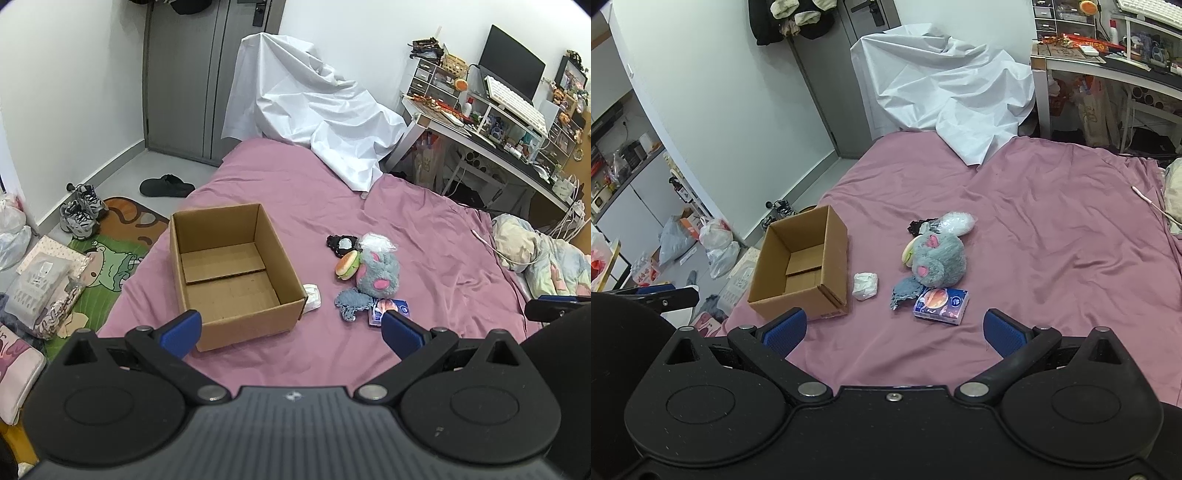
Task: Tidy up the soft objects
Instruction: 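Move both grippers toward the pile of soft items beside the box, then grasp the blue denim cloth with the left gripper while the right gripper grasps the Vinda tissue pack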
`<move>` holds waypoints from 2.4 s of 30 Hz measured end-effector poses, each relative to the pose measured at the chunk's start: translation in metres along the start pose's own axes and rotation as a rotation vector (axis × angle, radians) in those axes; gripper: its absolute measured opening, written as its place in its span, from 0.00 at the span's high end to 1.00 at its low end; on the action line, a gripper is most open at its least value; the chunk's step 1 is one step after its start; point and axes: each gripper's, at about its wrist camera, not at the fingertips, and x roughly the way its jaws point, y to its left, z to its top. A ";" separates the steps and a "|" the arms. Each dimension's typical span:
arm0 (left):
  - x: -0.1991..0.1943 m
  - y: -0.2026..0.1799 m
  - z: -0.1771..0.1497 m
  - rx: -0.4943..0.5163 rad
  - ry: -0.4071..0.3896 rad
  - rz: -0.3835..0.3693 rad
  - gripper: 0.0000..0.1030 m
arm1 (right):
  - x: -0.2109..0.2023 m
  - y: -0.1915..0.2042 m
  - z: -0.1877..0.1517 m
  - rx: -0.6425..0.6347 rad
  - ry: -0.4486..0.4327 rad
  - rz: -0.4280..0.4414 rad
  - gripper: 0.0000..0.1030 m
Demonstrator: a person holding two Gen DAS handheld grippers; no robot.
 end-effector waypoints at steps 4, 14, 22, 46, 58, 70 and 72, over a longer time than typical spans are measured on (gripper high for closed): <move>-0.002 0.001 0.000 -0.008 -0.015 -0.001 0.00 | -0.002 -0.001 -0.001 0.002 -0.003 -0.003 0.00; -0.001 0.004 0.000 -0.026 -0.020 0.001 0.00 | -0.004 -0.003 -0.001 0.018 -0.024 -0.015 0.00; 0.010 0.000 0.000 0.033 -0.018 0.011 0.00 | -0.002 -0.007 -0.003 0.015 -0.035 -0.008 0.00; 0.082 -0.007 0.003 0.139 -0.035 0.000 0.01 | 0.037 -0.046 -0.018 0.059 -0.046 -0.093 0.00; 0.127 -0.016 0.006 0.204 0.066 -0.084 0.01 | 0.063 -0.073 -0.023 0.127 -0.004 -0.103 0.00; 0.172 -0.040 0.002 0.302 0.111 -0.139 0.05 | 0.088 -0.097 -0.032 0.206 -0.002 -0.097 0.02; 0.179 -0.045 0.001 0.319 0.118 -0.156 0.10 | 0.093 -0.101 -0.035 0.219 -0.002 -0.096 0.06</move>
